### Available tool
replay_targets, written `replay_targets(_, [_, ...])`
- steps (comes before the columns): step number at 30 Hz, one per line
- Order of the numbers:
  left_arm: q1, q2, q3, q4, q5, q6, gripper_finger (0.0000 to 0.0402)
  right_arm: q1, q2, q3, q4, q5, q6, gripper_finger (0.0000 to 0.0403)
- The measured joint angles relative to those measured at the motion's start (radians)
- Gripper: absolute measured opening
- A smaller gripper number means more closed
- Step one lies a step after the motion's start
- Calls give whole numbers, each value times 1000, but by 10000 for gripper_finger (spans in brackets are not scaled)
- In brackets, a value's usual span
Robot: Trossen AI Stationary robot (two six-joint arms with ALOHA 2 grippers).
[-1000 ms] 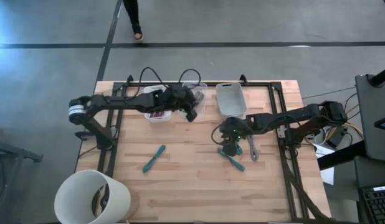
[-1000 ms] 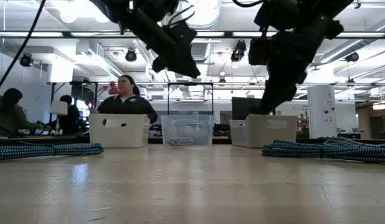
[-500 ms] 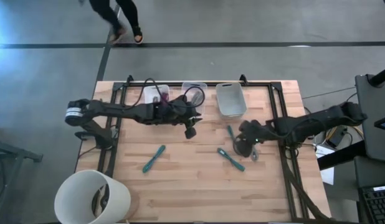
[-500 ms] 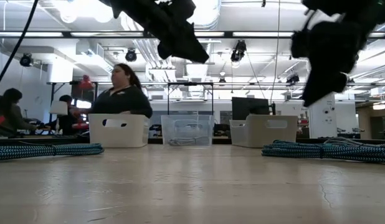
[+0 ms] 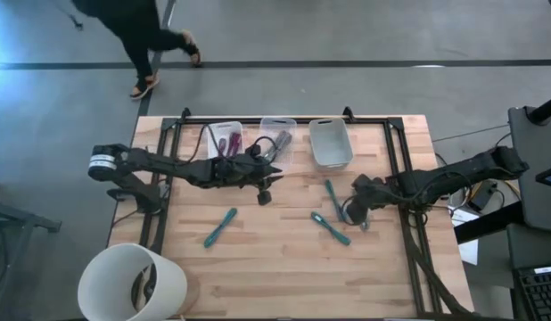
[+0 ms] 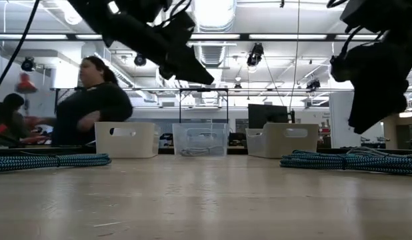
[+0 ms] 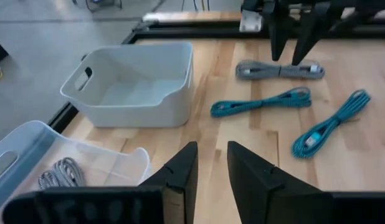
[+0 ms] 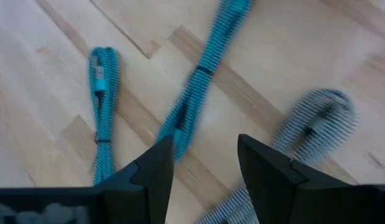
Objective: Pick & Place USB Port
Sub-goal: Put the white charger cable into the transparent bin
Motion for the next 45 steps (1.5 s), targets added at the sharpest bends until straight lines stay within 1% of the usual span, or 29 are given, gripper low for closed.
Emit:
replay_targets(5, [3,-36,-91,161,2,-11,90,0,17,57,-221,66,137,171])
replay_targets(8, [3,-52,-130,215,5,-14,90,0,34,45,-263,86,232,171])
replay_targets(11, [3,-65,-155,223,6,-39,90,0,55,21,-244,86,287,171])
replay_targets(18, [0,-68,-184,228,11,-82,90,-1,118,-4,-119,83,294,169])
replay_targets(20, [-1,-68,-188,226,13,-93,90,0,146,-7,-124,84,296,169])
replay_targets(27, [-8,-68,-197,248,13,-112,90,-1,249,-14,-119,105,385,169])
replay_targets(33, [-9,-68,-198,252,14,-114,90,0,326,-11,-82,106,386,164])
replay_targets(35, [-9,-68,-199,257,14,-117,90,0,342,-8,-73,104,381,154])
replay_targets(38, [-8,-68,-199,255,14,-118,90,0,346,4,-72,102,364,128])
replay_targets(42, [-9,-68,-199,254,14,-130,90,-1,330,10,-60,100,354,78])
replay_targets(45, [-8,-68,-199,253,13,-174,90,0,309,21,-52,101,335,41])
